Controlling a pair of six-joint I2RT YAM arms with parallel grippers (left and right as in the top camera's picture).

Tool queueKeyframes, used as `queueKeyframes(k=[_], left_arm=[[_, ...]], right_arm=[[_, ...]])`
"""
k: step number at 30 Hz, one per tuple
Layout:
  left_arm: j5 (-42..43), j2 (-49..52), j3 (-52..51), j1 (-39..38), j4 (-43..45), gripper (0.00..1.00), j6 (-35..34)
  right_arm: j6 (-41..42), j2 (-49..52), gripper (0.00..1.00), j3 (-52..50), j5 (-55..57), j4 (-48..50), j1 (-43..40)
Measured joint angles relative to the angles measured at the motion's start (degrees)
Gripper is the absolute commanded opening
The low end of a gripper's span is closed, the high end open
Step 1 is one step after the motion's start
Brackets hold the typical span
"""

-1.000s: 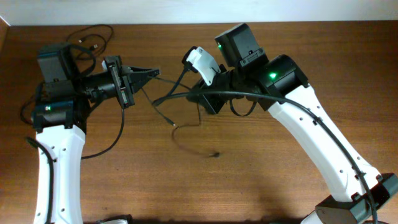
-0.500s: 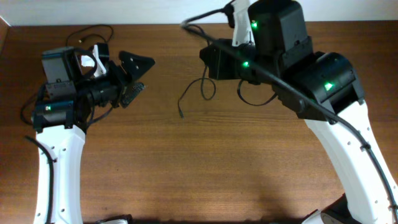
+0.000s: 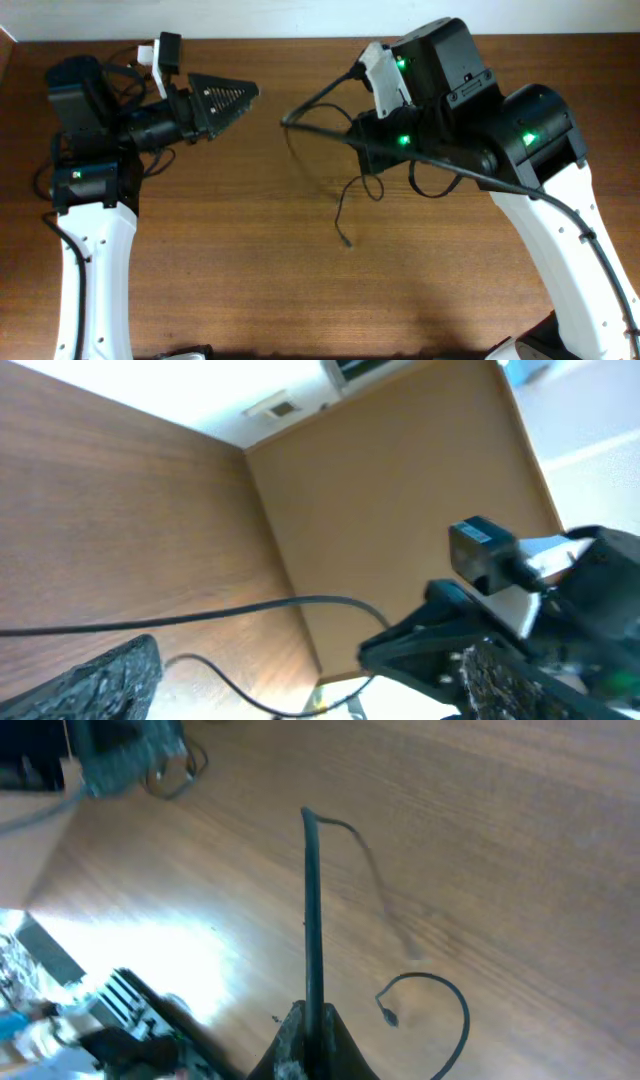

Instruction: Untangle cables

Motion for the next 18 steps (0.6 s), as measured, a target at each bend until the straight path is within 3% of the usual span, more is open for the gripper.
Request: queueKeyframes(k=[1, 6, 11, 13, 16, 18], left_arm=[[0.52, 0.00, 0.00, -0.50, 3.45, 0.99, -0.28], [6.01, -0.59, 0.09, -5.40, 20.11, 0.99, 13.97], [6.60, -0.74, 0.09, -5.40, 22.82, 0.99, 18.91], [-0.22, -0.87, 0.09, -5.40, 20.24, 0.99, 20.22], [-27.02, -1.01, 0.26, -5.55, 10.88, 0.99, 23.85], [-39.41, -1.03, 0.42, -5.55, 3.78, 0.99, 29.70]], right_arm=[[-1.75, 0.00, 0.04, -0.35, -0.02, -0.02, 0.00], [-4.52, 0.02, 0.04, -0.87, -1.92, -2.08, 0.00], [-4.76, 0.04, 0.04, -0.87, -6.43, -2.14, 0.00], [-4.76, 0.02, 0.04, -0.87, -6.95, -2.12, 0.00], [-4.74, 0.02, 0.04, -0.87, -7.54, -2.10, 0.00], [-4.79, 0.02, 0.04, -0.90, -7.69, -2.10, 0.00]])
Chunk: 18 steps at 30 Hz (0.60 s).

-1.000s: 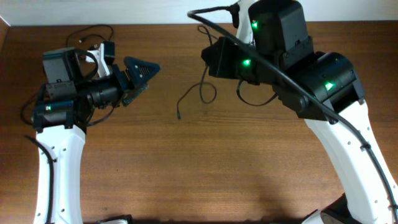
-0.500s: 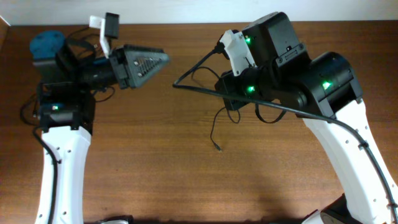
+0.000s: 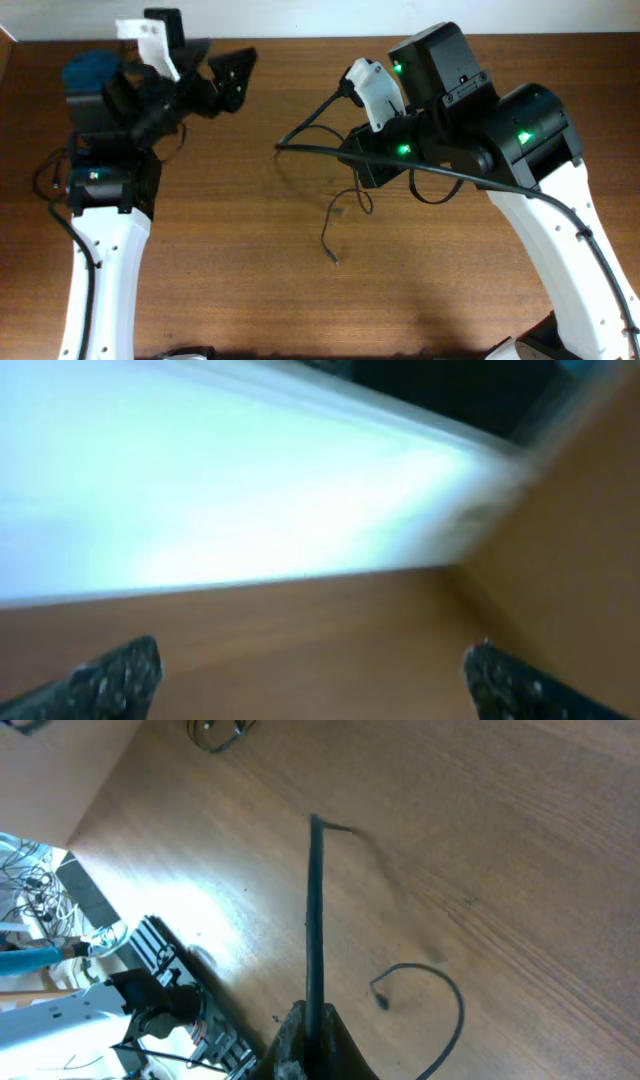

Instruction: Untangle cables

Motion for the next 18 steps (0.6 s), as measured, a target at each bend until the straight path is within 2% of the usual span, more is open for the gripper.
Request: queueKeyframes(k=[1, 3, 5, 9, 13, 18], left_arm=[[-4.70, 0.07, 0.07, 0.15, -4.96, 0.99, 4.22], [-5.35, 0.07, 0.13, 0.31, -13.66, 0.99, 10.69], [0.85, 0.07, 0.02, 0.26, -18.18, 0.99, 16.65], [18.23, -0.26, 0.94, 0.24, -18.29, 0.99, 24.30], [31.43, -1.18, 4.61, 0.24, -18.29, 0.99, 27.78], [36.33, -1.86, 5.33, -0.17, -29.03, 0.99, 35.74]], right_arm=[[0.00, 0.00, 0.04, -0.02, -0.11, 0.09, 0.00], [-0.39, 0.02, 0.04, -0.07, -0.09, 0.13, 0.00], [-1.38, 0.02, 0.04, -0.07, -0.09, -0.09, 0.00], [-2.84, 0.02, 0.04, -0.07, -0.11, -1.97, -0.02], [-5.51, 0.02, 0.04, -0.07, -0.11, -4.79, 0.00], [-7.52, 0.02, 0.04, -0.09, -0.96, -5.35, 0.00]])
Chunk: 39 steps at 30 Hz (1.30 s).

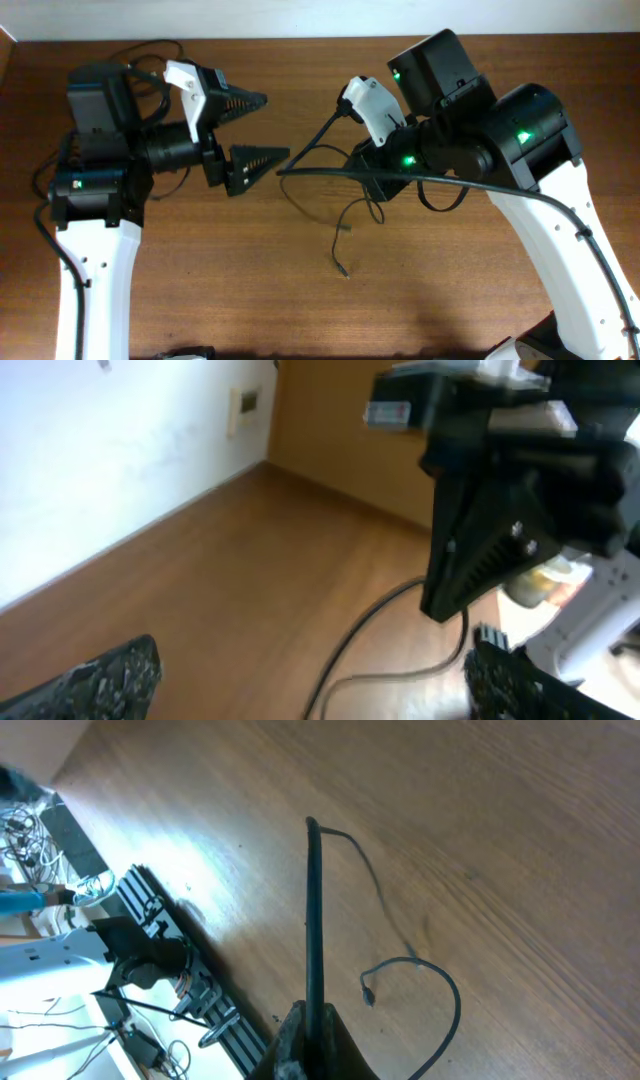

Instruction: Untangle cables

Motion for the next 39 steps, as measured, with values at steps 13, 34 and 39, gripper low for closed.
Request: queueKeyframes(k=[13, 34, 39], left_arm=[[-23.74, 0.00, 0.39, -14.84, -6.75, 0.99, 11.72], [-14.75, -0.13, 1.14, -16.76, -8.26, 0.01, 13.73], [-12.66, -0.13, 1.14, -16.76, -8.31, 0.00, 13.84]], right_arm=[[-6.88, 0.07, 0.04, -0.13, -5.75, -4.52, 0.00], [-9.42, 0.13, 0.04, -0.15, -9.68, -2.93, -0.02], [-9.49, 0.13, 1.00, -0.15, -10.08, -2.45, -0.02]])
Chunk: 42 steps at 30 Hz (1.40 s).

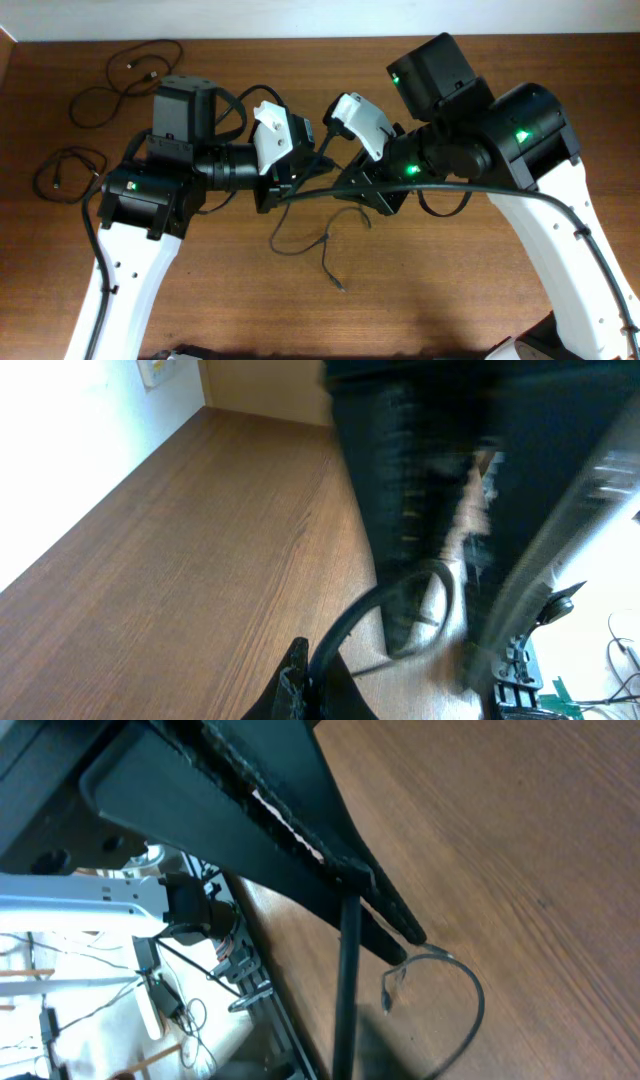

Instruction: Untangle cables

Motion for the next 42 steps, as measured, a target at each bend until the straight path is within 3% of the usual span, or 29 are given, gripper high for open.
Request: queueKeyframes(k=[3, 5, 10, 16, 23, 27, 30, 34, 42], left_arm=[[-1.38, 0.00, 0.00, 0.00, 0.98, 0.00, -0.26], [-6.95, 0.00, 0.00, 0.09, 2.75, 0.00, -3.96], [-30.21, 0.00, 0.00, 6.29, 6.88, 0.00, -29.46], [-36.41, 0.00, 0.00, 15.91, 5.77, 0.00, -50.73], [-35.54, 0.00, 0.00, 21.86, 4.28, 0.00, -66.95], [-28.39, -0.07, 0.00, 24.17, 5.55, 0.00, -70.58], [-24.30, -0.28, 0.28, 30.40, -2.43, 0.00, -72.83], [-23.98, -0.28, 0.28, 39.43, -8.90, 0.00, -74.03], [-27.87, 1.20, 0.33, 55.17, -10.54, 0.00, -72.37]], right_arm=[[-0.24, 0.00, 0.98, 0.00, 0.00, 0.44, 0.00], [-0.31, 0.00, 0.99, 0.00, 0.00, 0.44, 0.00], [-0.28, 0.02, 0.98, 0.00, 0.68, 0.59, 0.00], [0.00, 0.04, 0.98, 0.00, 3.28, 0.59, 0.00], [0.35, 0.04, 0.98, 0.00, 4.81, 0.59, 0.00], [0.37, 0.04, 0.98, 0.00, 5.20, 0.61, 0.02], [0.35, 0.04, 0.98, 0.00, 5.25, 0.61, 0.00], [0.37, 0.04, 0.98, 0.00, 5.29, 0.70, 0.00], [0.37, 0.04, 0.98, 0.00, 5.27, 0.76, 0.00]])
